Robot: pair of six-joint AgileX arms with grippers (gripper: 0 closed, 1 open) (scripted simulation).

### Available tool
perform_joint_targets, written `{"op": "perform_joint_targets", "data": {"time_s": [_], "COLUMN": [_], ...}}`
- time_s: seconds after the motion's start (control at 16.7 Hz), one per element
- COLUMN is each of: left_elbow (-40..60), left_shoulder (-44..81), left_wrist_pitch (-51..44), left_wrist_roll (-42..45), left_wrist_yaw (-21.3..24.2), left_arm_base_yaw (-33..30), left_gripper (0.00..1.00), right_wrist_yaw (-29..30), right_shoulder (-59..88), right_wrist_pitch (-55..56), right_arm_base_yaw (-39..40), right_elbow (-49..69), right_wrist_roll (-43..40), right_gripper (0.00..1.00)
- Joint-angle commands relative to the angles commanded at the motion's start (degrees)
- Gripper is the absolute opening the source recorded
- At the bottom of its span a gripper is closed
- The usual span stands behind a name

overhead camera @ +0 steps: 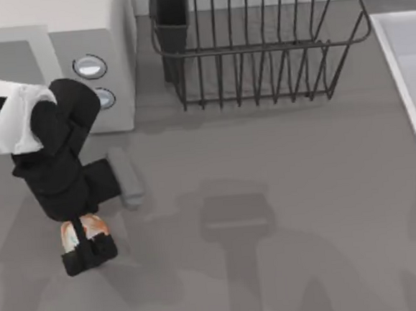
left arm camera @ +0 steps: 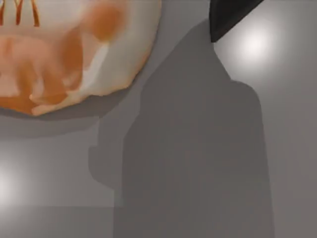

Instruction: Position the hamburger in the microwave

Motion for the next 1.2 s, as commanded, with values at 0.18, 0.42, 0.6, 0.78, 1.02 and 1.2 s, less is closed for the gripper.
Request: {"op": "perform_joint_targets", "data": {"time_s": [0.18,0.42,0.6,0.78,1.02,1.2], "left_elbow": [-1.00,-1.00,-1.00,-1.00,-1.00,-1.00], "left_shoulder": [1.03,1.03,1.03,1.03,1.03,1.03], "left_wrist_pitch": [1.66,1.66,1.66,1.66,1.66,1.66], "left_wrist_roll": [0.03,0.03,0.03,0.03,0.03,0.03], "left_wrist_yaw": [0.01,0.01,0.01,0.01,0.01,0.01], "left_arm_base_yaw": [-0.01,-0.01,-0.01,-0.01,-0.01,-0.01], "left_gripper": [1.00,0.85,0.62,0.40,0.10,0.00], "right_wrist_yaw": [0.00,0.00,0.00,0.00,0.00,0.00], "right_shoulder": [0.00,0.00,0.00,0.00,0.00,0.00], "right_wrist_pitch": [0.00,0.00,0.00,0.00,0.00,0.00], "right_arm_base_yaw": [0.00,0.00,0.00,0.00,0.00,0.00], "right_elbow": [0.00,0.00,0.00,0.00,0.00,0.00], "right_wrist_roll": [0.00,0.00,0.00,0.00,0.00,0.00], "right_gripper": [1.00,1.00,1.00,1.00,1.00,1.00]}}
